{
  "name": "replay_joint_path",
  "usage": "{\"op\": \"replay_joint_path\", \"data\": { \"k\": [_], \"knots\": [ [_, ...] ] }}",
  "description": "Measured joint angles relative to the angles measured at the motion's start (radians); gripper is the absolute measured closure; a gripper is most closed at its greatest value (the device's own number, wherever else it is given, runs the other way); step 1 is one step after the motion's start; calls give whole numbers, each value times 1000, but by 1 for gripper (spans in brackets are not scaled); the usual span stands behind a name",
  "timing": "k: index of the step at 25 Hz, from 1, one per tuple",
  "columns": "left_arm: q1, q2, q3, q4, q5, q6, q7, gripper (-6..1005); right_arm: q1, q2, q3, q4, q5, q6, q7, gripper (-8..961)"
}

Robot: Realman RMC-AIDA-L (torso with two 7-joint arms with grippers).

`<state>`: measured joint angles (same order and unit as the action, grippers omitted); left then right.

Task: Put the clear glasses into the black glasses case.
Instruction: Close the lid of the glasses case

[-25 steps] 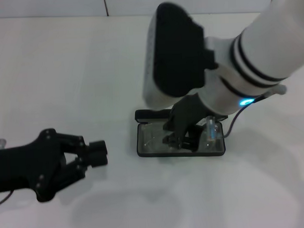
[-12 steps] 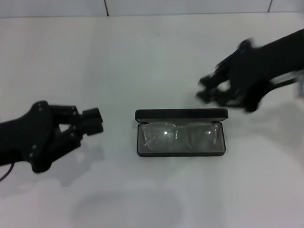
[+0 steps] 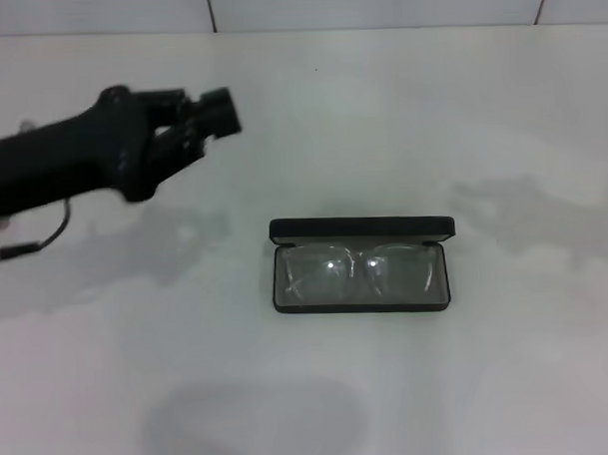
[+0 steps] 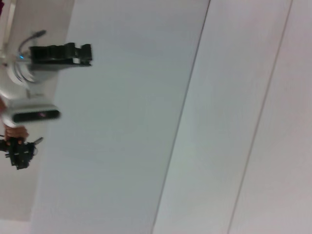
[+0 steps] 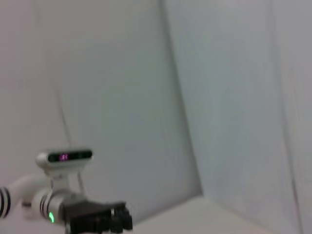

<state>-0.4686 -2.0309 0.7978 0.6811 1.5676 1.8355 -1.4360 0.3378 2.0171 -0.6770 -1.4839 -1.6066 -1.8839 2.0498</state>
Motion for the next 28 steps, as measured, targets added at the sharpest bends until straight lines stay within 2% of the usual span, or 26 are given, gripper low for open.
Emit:
{"op": "replay_joint_path", "data": {
  "k": [5, 8, 11, 13, 16, 21, 28],
  "knots": [
    [-101, -17, 3, -4, 67, -101, -28, 863, -5, -13, 169, 253, 8, -5, -119, 732],
    [-163, -36, 30, -16, 138, -206, -48, 860, -7, -42, 261, 405, 5, -22, -163, 730],
    [-198, -50, 80, -36, 192, -261, -65, 813, -9, -61, 288, 502, 5, -20, -203, 729],
    [-219, -54, 117, -63, 211, -299, -71, 781, -10, -70, 291, 543, 5, -16, -220, 728],
    [-248, -55, 167, -114, 215, -336, -66, 785, -10, -80, 293, 591, 4, -13, -238, 726],
    [-259, -58, 262, -142, 214, -412, -63, 788, -7, -81, 286, 619, -2, 6, -255, 724],
    [-263, -60, 287, -195, 207, -471, -39, 789, 4, -83, 286, 628, -24, 11, -256, 720]
  ]
}}
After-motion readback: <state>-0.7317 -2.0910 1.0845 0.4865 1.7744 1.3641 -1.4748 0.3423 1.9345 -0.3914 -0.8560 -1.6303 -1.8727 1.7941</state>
